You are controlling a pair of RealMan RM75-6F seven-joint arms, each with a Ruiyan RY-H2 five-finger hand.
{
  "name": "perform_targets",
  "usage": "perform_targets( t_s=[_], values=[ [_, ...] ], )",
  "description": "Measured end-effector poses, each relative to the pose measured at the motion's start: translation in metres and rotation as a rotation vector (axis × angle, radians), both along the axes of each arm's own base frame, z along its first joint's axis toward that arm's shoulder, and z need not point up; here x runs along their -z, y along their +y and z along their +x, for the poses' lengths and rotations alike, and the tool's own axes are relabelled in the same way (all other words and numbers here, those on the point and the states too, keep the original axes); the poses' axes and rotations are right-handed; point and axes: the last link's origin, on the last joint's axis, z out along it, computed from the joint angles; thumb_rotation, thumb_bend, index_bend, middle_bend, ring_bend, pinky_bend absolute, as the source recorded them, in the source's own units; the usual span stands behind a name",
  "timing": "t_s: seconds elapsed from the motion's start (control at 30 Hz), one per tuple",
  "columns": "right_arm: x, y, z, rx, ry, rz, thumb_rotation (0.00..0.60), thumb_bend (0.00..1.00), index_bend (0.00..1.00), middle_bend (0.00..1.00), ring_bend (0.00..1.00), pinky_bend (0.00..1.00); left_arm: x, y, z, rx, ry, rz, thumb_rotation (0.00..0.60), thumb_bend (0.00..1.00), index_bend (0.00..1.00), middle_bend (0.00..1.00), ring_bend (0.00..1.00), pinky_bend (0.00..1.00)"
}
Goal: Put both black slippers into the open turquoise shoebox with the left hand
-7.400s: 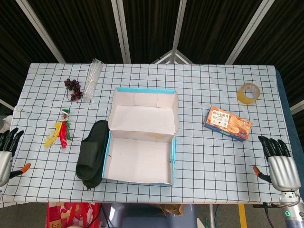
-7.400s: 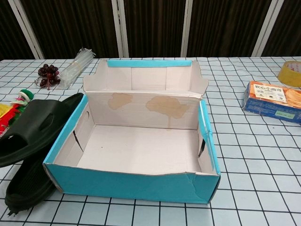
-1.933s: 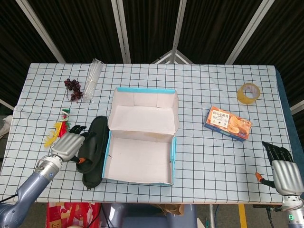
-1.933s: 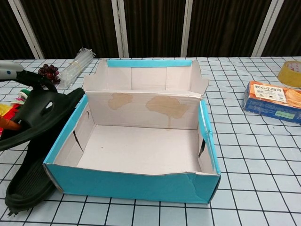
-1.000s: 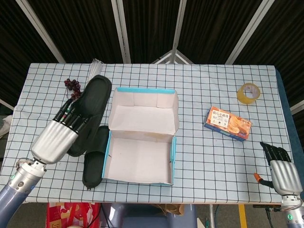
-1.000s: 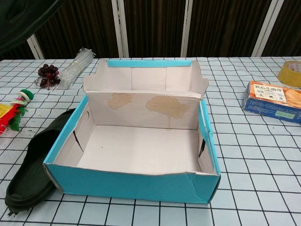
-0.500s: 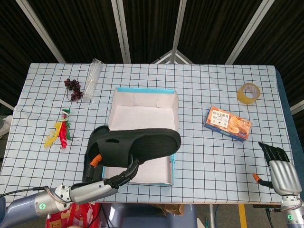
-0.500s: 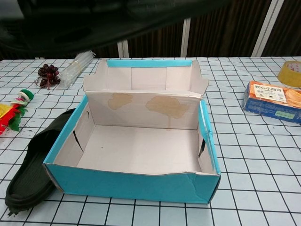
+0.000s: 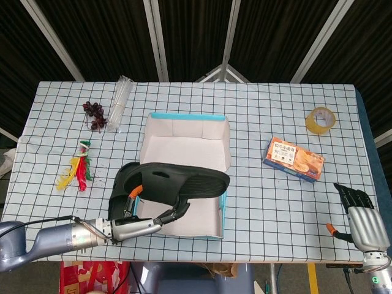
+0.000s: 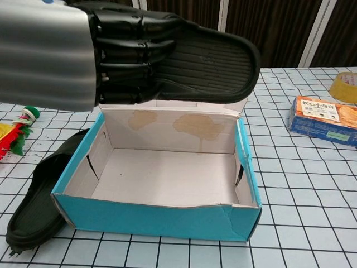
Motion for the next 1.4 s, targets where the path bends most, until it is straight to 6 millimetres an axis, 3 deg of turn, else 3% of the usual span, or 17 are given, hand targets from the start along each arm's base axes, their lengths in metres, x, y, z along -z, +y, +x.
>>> perform_targets(
  t_s=[0.3,1.13,1.4],
  values=[
    [-0.001,0.0,0.0,-0.002,-0.002,-0.001,0.6,0.24,0.08,0.13,0.13,0.09,0.021,0.009,-0.003,-0.034,-0.011,-0.054,0.6,0.64,0.45,0.58,0.14,0.1],
    [0.0,-0.001,-0.001,-0.001,-0.009,0.007,0.6,0.24,0.08,0.13,0.13,0.09,0.048,0.027,-0.034,-0.054,0.085,-0.065,0.6,0.65,0.48,0.6,0.14,0.1],
    [0.0,-0.001,-0.001,0.001,-0.009,0.007,0.6,0.23,0.08,0.13,0.13,0.09,0.055,0.034,-0.033,-0.064,0.074,-0.062,0.6,0.65,0.48,0.6,0.14,0.1]
  ],
)
